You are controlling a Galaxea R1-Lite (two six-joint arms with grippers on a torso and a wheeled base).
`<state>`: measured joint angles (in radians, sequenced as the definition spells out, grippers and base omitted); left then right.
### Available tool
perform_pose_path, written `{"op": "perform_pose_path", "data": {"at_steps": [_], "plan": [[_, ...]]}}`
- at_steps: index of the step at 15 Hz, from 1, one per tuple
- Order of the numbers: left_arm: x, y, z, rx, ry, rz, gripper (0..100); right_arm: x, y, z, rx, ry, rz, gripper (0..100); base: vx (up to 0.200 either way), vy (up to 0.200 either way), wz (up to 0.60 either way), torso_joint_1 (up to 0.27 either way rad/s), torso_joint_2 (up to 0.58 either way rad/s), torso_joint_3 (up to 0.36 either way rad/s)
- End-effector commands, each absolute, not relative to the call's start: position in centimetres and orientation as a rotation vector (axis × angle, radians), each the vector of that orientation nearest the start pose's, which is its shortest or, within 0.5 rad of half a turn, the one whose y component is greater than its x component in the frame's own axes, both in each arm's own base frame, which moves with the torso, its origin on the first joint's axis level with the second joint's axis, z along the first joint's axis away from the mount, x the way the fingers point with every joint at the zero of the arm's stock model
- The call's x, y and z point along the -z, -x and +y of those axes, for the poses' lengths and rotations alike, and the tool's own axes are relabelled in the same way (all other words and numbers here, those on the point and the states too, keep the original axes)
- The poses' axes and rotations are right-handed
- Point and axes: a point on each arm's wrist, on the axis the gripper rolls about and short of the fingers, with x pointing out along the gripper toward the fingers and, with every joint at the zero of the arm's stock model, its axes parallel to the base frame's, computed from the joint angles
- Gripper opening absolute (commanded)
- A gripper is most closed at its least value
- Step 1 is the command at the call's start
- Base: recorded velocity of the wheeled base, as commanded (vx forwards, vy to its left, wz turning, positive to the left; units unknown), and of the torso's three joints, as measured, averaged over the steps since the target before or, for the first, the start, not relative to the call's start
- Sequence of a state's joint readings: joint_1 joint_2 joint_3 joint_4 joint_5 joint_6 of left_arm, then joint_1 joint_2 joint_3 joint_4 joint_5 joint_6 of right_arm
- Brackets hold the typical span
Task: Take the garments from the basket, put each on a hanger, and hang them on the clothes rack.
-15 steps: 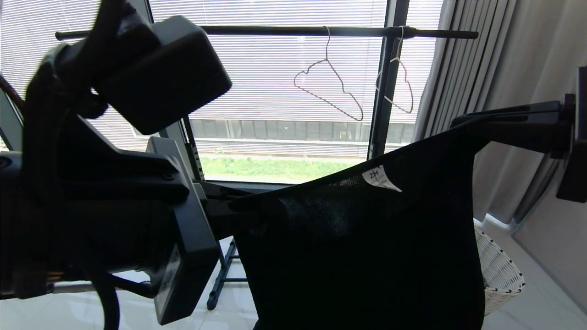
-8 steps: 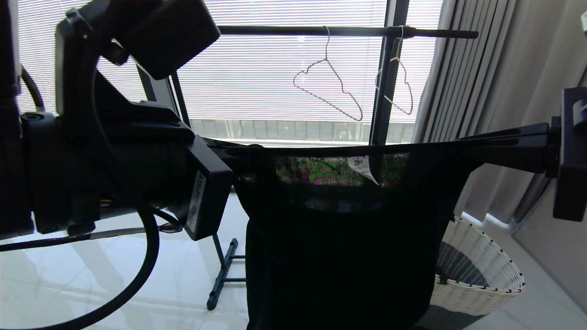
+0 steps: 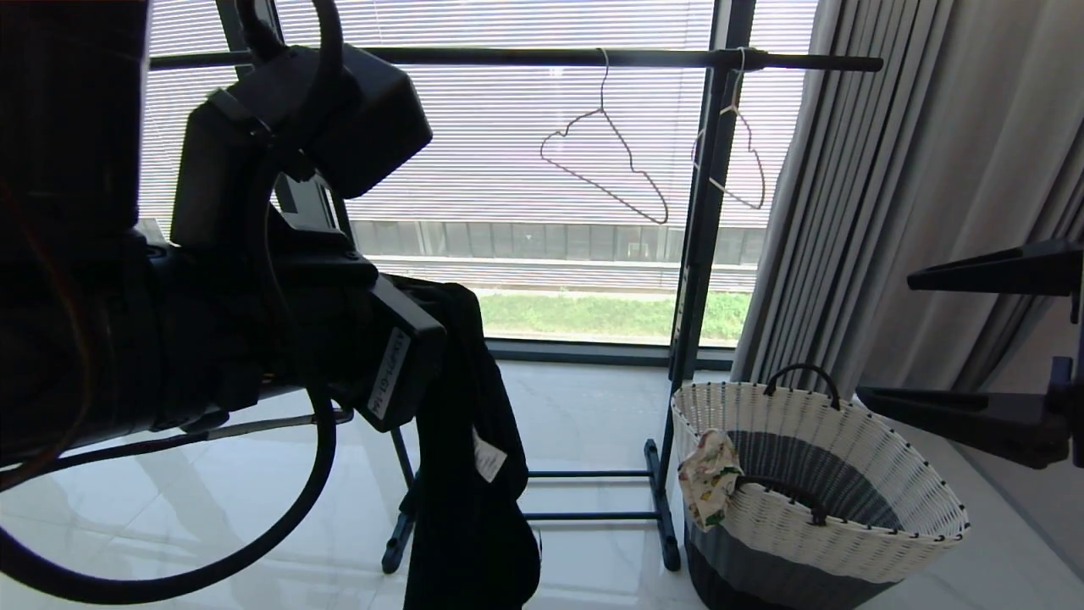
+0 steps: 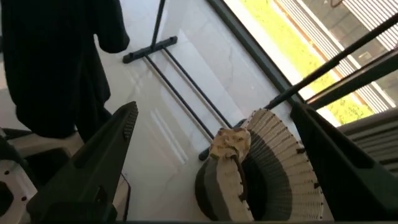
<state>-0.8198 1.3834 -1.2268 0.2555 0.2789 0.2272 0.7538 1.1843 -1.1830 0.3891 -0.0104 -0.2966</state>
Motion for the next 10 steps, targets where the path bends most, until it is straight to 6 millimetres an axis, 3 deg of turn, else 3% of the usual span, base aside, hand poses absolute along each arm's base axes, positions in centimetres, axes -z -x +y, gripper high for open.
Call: {"op": "perform_pose_path", "data": {"at_steps": [1,3,6,10], "plan": [[-29.1,-16.3,-13.6,0.445,-0.472,0.334,0,-30.4,-11.9,8.5,-0.605,0.422,0.308,100,0.0,0.0,0.0,0.0,0.0,0.0],[-27.1,-16.4,-8.5,0.211,-0.515,0.418,0,-29.0,-11.7,5.4,-0.407,0.355,0.374,100,0.0,0.0,0.0,0.0,0.0,0.0],[-25.1,-15.5,-3.7,-0.017,-0.457,0.487,0,-27.0,-10.8,2.6,-0.214,0.306,0.434,100,0.0,0.0,0.0,0.0,0.0,0.0],[-23.8,-15.8,-0.9,-0.188,-0.411,0.49,0,-26.8,-10.8,1.9,-0.136,0.212,0.453,100,0.0,0.0,0.0,0.0,0.0,0.0]]}}
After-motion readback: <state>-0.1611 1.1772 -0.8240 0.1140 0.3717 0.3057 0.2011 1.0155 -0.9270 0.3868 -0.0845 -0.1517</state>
